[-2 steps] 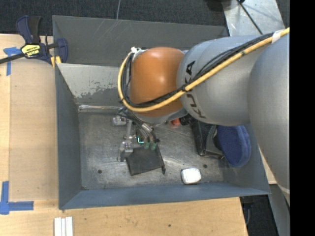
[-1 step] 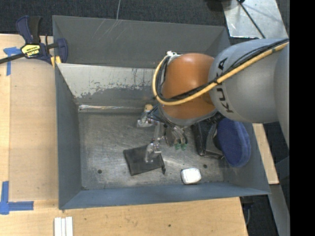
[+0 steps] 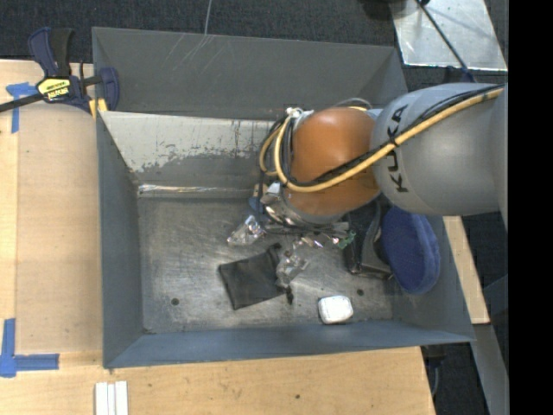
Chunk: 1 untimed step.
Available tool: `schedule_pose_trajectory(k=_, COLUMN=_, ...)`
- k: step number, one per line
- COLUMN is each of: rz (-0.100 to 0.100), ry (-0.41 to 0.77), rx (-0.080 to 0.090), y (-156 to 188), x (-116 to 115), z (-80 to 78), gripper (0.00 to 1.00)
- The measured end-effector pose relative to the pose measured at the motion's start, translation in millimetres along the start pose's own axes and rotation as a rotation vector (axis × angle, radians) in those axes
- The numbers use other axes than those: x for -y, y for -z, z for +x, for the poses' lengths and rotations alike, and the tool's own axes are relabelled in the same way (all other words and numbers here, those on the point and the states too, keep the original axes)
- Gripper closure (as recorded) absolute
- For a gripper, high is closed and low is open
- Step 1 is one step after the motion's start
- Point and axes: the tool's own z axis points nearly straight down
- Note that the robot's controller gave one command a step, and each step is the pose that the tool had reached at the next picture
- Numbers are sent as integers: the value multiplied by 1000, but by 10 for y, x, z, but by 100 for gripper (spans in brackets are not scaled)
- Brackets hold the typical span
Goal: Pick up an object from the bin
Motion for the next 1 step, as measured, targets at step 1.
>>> schedule_pose_trajectory(k=1, rz=7, ry=-1, rx=14, y=36, x=16, z=-41, gripper=100)
